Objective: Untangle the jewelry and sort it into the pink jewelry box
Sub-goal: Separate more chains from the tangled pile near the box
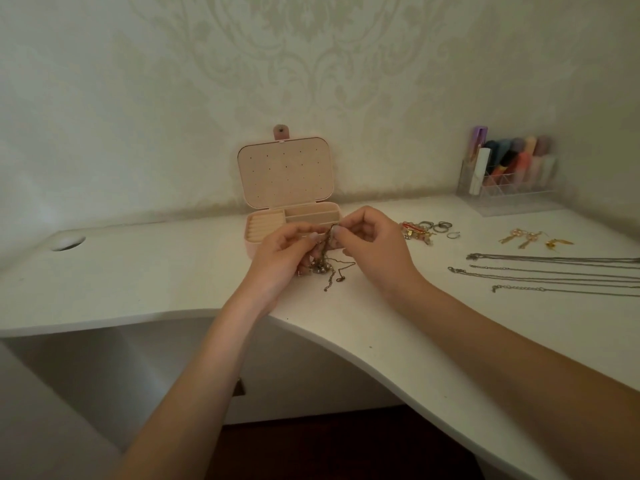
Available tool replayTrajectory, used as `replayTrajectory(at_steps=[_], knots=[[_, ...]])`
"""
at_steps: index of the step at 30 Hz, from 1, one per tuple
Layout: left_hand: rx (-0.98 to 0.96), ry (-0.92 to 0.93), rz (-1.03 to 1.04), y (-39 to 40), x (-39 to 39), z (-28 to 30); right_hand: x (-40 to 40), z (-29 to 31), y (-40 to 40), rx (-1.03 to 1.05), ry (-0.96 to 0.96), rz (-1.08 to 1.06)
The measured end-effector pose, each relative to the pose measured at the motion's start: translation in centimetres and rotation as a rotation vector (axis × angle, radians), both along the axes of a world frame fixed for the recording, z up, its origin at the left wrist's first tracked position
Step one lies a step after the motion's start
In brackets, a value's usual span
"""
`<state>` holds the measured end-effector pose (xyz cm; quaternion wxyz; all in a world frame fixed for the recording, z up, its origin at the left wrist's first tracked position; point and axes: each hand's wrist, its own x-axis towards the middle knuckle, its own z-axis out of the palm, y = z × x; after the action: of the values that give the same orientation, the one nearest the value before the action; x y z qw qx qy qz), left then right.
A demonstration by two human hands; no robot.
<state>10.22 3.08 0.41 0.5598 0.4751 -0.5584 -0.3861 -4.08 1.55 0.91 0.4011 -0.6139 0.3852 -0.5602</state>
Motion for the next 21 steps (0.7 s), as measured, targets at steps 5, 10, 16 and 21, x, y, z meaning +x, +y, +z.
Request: replayTrajectory(at_steps=[5,10,16,21], knots=[[-0.017,0.001,-0.047,0.1,-0.1,0.1,-0.2,0.7,0.3,0.123,-0.081,0.114],[-0.043,-0.053,-0.009,0.0,0.2,-0.2,-0.3,0.9,0.3,0.115,-0.059,0.113],[0.018,0.211,-0.068,0.0,0.4,0.2,-0.9,0.9,-0.1,0.052,0.09,0.125],[0.016,0.29,-0.05,-0.1,0.5,0.2,-1.4,0.6,-0.8,-0.049,0.349,0.032]])
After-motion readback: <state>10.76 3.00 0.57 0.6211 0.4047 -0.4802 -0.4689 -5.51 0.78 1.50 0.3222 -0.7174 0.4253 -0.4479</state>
